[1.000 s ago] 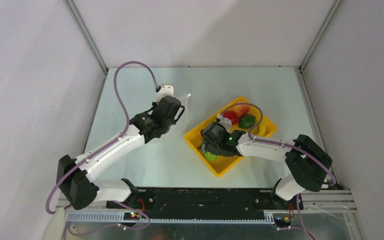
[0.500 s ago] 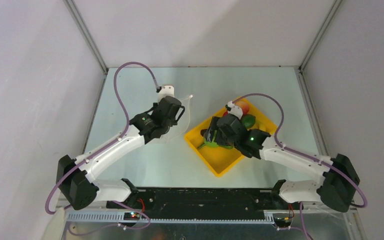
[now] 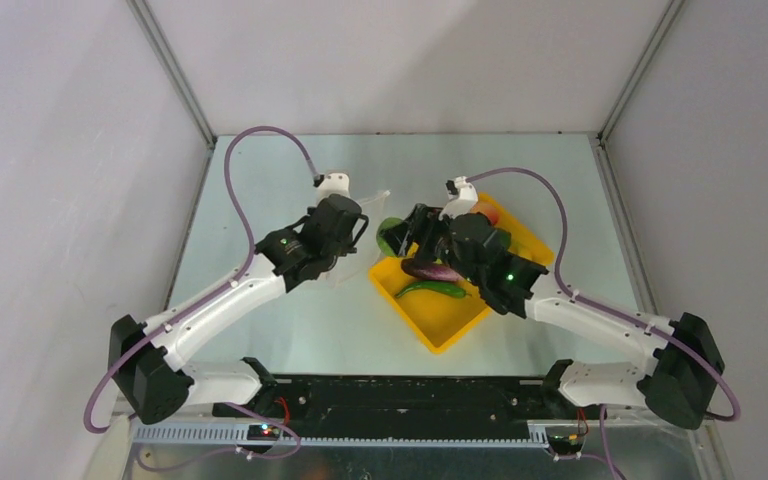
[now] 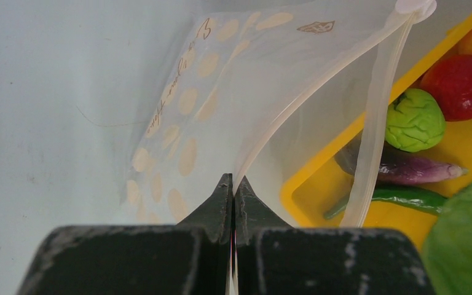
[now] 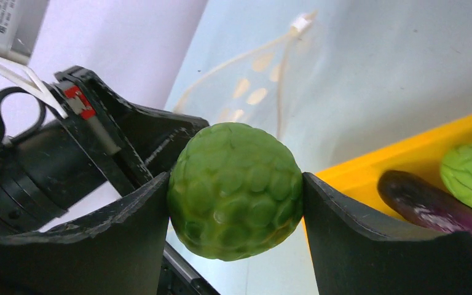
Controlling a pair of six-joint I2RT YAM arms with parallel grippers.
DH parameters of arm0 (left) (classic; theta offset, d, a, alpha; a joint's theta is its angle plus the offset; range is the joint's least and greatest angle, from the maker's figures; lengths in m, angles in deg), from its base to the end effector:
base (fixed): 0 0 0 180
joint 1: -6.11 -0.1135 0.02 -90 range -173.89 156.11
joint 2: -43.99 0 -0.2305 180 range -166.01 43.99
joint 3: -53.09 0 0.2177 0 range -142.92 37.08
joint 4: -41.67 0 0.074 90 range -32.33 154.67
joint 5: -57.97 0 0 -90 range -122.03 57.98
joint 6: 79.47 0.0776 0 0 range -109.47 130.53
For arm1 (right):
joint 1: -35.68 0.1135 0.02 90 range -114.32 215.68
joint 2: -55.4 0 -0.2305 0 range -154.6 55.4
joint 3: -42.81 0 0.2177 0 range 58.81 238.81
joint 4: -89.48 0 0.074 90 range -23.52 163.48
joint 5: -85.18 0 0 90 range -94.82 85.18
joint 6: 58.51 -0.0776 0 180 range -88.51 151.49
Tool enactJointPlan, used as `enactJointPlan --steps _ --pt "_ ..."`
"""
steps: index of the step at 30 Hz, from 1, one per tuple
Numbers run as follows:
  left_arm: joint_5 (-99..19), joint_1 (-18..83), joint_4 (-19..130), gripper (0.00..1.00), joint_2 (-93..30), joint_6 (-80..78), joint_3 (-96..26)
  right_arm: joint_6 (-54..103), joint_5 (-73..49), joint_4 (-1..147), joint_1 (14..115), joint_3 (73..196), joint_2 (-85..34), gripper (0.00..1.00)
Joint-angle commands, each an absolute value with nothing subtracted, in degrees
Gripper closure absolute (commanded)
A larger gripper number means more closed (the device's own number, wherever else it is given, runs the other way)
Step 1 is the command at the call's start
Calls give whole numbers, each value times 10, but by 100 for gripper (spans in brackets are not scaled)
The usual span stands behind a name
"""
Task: Place the food in the zip-top bag and seal the zipper
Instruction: Place the fake vegetable in the zipper food storage bag.
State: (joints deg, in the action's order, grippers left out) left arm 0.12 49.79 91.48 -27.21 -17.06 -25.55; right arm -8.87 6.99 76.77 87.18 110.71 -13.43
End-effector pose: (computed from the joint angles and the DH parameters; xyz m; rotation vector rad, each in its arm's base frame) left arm 0.2200 -0.1530 0.2657 0.0303 2.1782 -0.0496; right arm 0.1993 0.2250 0.2895 -0.0307 1.9088 0.9382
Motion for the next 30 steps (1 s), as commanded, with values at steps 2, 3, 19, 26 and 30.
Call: enactJointPlan --steps 2,3,19,26,30 --pt "-15 506 907 100 -255 -181 -258 -78 29 866 870 1143 -168 59" --pt "-17 506 906 100 -255 -183 -258 -83 25 870 871 1150 -178 59" --pt "-43 513 898 100 -241 -193 -252 -145 70 808 873 1190 -276 36" --pt "-64 513 886 100 -228 -190 -246 -164 85 751 877 1231 -299 17" --pt "-66 513 885 100 -226 -190 -245 -165 101 707 882 1256 -304 4"
